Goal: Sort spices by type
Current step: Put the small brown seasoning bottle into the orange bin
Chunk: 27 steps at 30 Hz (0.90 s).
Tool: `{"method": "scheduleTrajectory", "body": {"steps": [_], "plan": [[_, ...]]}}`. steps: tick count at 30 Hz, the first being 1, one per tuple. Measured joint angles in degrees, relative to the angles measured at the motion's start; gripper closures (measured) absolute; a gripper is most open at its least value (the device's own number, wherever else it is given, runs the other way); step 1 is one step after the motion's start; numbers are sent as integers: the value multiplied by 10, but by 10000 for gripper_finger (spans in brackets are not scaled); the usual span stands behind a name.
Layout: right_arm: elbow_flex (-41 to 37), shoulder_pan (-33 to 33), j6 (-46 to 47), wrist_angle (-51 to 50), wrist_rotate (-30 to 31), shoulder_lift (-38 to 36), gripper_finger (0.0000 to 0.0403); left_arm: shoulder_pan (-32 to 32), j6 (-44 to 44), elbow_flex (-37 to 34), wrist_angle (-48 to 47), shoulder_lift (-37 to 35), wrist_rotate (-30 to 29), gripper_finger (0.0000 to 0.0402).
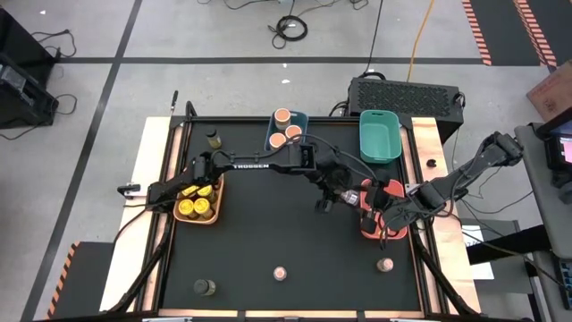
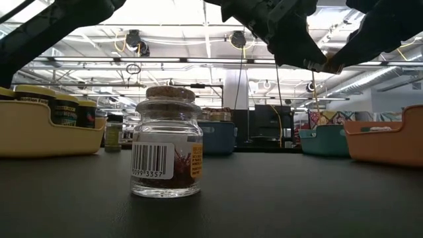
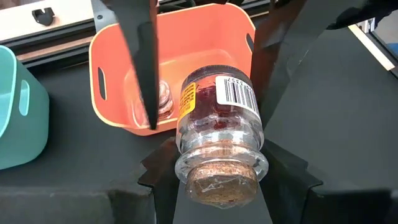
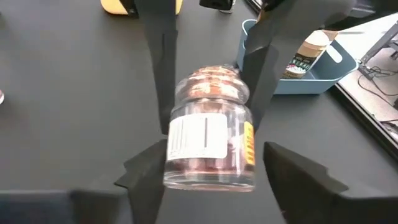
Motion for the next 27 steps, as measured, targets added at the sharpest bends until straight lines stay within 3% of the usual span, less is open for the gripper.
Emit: {"method": "scheduleTrajectory", "body": {"steps": [6, 15, 27], "plan": [[0, 0, 1, -2, -1, 0, 233, 0, 1, 0, -2, 0, -23, 183], [0, 0, 8, -21, -19, -20, 236, 0, 57, -1, -15, -5, -48, 90], [0, 5, -33, -49, -18, -158, 229, 15, 91, 0, -82, -80, -113, 80]]}}
